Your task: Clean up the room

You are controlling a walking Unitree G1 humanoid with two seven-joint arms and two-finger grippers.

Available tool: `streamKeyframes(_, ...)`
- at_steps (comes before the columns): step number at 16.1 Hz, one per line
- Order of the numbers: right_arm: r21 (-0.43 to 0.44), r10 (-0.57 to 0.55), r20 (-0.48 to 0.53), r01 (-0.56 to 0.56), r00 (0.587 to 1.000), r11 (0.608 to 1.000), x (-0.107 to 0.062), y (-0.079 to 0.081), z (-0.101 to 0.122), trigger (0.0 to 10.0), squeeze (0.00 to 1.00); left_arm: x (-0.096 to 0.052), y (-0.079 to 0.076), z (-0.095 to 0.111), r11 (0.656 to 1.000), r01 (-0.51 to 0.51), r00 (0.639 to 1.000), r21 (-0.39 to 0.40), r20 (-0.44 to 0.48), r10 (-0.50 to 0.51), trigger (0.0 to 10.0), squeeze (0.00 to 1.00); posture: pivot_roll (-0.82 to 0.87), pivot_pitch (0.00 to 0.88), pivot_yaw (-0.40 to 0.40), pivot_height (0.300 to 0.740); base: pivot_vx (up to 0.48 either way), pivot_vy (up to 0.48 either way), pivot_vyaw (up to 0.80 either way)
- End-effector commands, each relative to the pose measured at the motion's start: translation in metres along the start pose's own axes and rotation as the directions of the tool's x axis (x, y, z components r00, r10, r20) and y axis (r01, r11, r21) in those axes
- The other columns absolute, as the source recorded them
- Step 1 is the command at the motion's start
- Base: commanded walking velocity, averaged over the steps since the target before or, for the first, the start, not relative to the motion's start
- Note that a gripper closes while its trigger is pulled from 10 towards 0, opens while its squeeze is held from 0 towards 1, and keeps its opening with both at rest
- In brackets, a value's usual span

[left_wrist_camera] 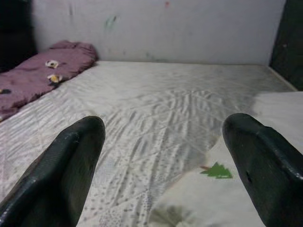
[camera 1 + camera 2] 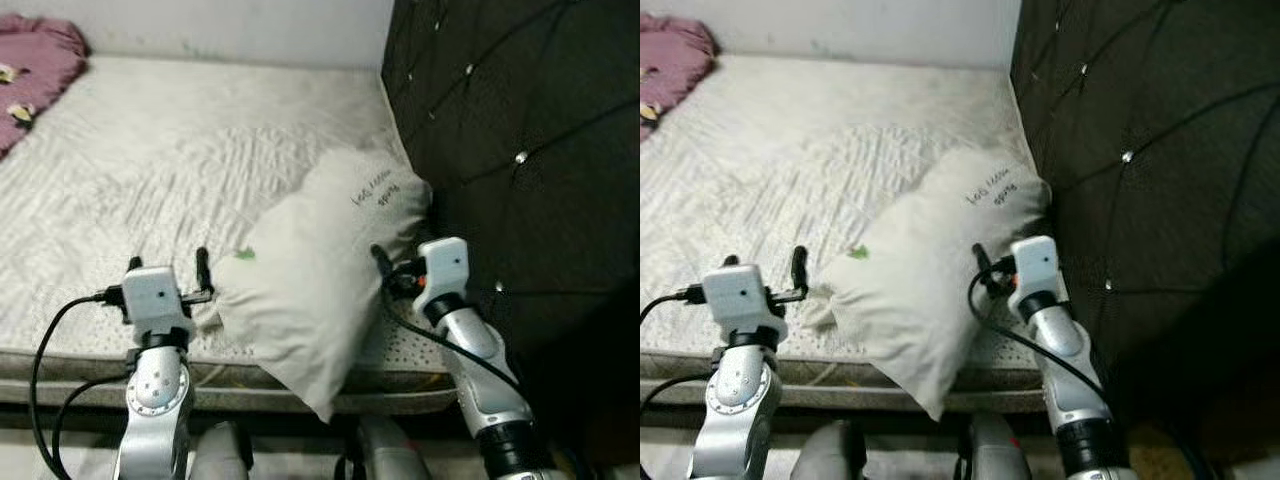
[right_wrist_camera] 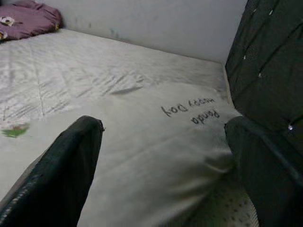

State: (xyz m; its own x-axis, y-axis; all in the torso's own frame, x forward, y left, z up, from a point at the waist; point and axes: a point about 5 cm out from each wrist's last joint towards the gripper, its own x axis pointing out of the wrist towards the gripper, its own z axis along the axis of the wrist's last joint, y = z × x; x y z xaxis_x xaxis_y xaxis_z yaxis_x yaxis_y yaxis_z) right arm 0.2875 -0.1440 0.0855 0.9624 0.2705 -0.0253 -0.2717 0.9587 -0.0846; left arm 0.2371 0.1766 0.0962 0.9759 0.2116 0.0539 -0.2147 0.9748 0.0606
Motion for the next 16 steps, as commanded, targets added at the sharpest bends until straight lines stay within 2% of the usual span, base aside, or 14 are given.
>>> streamKeyframes(1,0.008,0.009,-0.003,-0.009,1.000,1.000,-0.0004,0.0049,-0.0008,10.0,0.00,-0.0030,0.0036,-0.0012,1.000,-0.018,1.000,0.011,-0.013,0.019,10.0,0.00,0.02,0.000,-0.034,0.630,0.000,0.000,0.00)
streamKeyframes(8,-0.008,0.011,-0.006,-0.011,1.000,1.000,0.0033,0.0034,0.0001,10.0,0.00,-0.0017,0.0091,-0.0005,0.999,-0.052,0.999,0.017,-0.005,0.052,10.0,0.00,0.03,0.000,-0.046,0.630,0.000,0.000,0.00)
streamKeyframes(12,-0.003,0.014,-0.004,-0.014,1.000,1.000,0.0026,0.0030,0.0007,10.0,0.00,-0.0022,0.0075,0.0008,0.999,-0.034,0.999,0.012,0.004,0.034,10.0,0.00,0.02,0.000,-0.049,0.630,0.000,0.000,0.00)
streamKeyframes(16,-0.003,0.016,-0.007,-0.016,1.000,1.000,0.0004,0.0031,0.0001,10.0,0.00,-0.0038,0.0059,0.0004,0.999,-0.032,0.999,0.008,0.002,0.032,10.0,0.00,0.02,0.000,-0.050,0.593,0.188,0.000,0.00)
